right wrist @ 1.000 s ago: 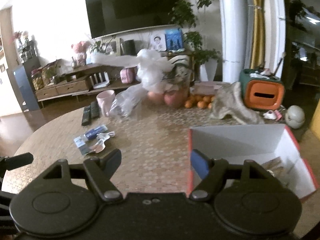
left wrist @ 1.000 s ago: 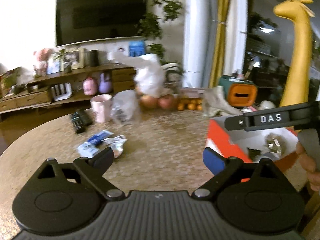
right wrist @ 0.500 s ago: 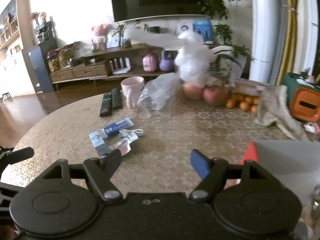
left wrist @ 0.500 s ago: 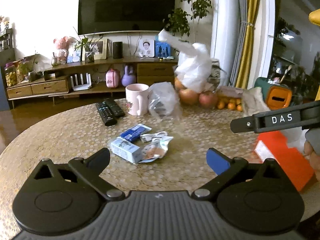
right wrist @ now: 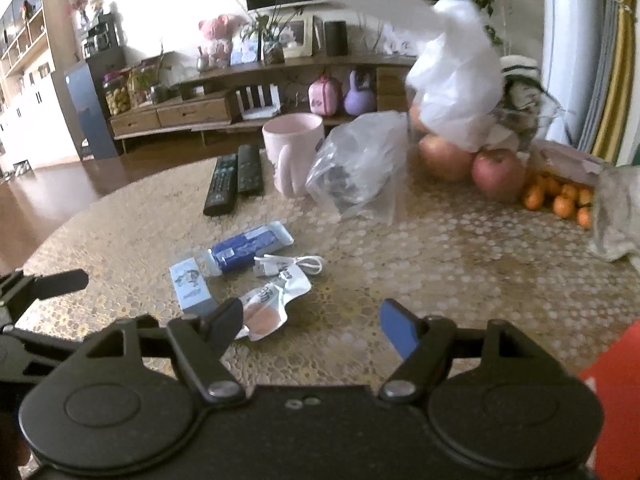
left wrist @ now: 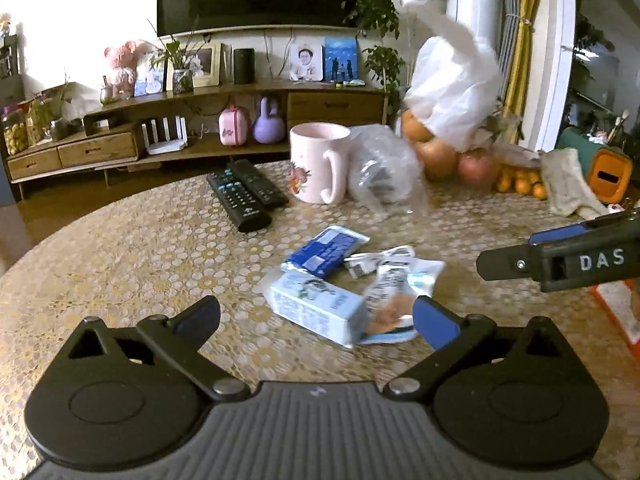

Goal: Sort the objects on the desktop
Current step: 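Grasp the white-blue milk carton with the left tool while the right tool grasps the white snack packet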

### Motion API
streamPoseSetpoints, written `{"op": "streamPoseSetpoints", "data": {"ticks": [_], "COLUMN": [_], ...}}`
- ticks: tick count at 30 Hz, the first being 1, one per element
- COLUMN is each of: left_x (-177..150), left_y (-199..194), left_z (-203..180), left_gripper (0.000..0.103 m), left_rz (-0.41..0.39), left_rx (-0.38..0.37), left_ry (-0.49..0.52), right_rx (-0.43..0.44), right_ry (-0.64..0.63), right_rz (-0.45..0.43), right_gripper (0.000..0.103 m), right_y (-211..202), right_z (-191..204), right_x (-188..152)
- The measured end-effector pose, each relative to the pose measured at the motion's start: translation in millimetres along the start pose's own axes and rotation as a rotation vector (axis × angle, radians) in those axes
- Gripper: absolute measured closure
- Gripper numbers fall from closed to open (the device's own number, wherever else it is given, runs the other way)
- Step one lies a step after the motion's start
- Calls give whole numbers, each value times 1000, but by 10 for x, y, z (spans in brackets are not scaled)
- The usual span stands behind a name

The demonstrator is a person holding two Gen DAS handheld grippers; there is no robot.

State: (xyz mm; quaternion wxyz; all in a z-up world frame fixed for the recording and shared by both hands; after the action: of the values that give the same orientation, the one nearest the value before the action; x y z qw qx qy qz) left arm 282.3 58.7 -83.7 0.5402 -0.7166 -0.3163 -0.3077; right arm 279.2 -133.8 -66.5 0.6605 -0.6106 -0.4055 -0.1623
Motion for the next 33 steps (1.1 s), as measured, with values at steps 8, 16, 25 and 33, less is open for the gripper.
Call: {"op": "streamPoseSetpoints", "data": {"ticks": [8, 16, 25, 33], "left_x": [16, 30, -95, -88], "left_y": [464, 699, 858, 842], "left_z": [228, 242, 183, 196], "left_gripper": [0, 0, 0, 10], "left_rz": [18, 20, 49, 44], "left_rx": [-25, -100, -131, -154], "left_ry": [13, 24, 57, 37], "right_rx": [22, 14, 33, 44], "right_ry": [18, 95, 115, 100], "right_rz": [37, 43, 67, 53], "right_gripper": [27, 29, 33, 54], "right_y": [499, 795, 964, 947], "right_z": [82, 82, 150, 209], "right_x": [22, 62, -29, -28]}}
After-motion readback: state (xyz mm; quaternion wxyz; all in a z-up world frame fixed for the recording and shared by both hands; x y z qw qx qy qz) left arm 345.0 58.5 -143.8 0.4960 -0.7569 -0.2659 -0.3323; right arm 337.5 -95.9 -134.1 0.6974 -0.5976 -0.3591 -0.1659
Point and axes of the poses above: each gripper's, at about its wrist camera, not at the fingertips, and y roughly the way its jaws point, z to its left, x to its top, the point moved 4 cm from there along y, roughly the way its jaws point, and after that the axes turned 14 degrees about -y, right-handed, at the moved point
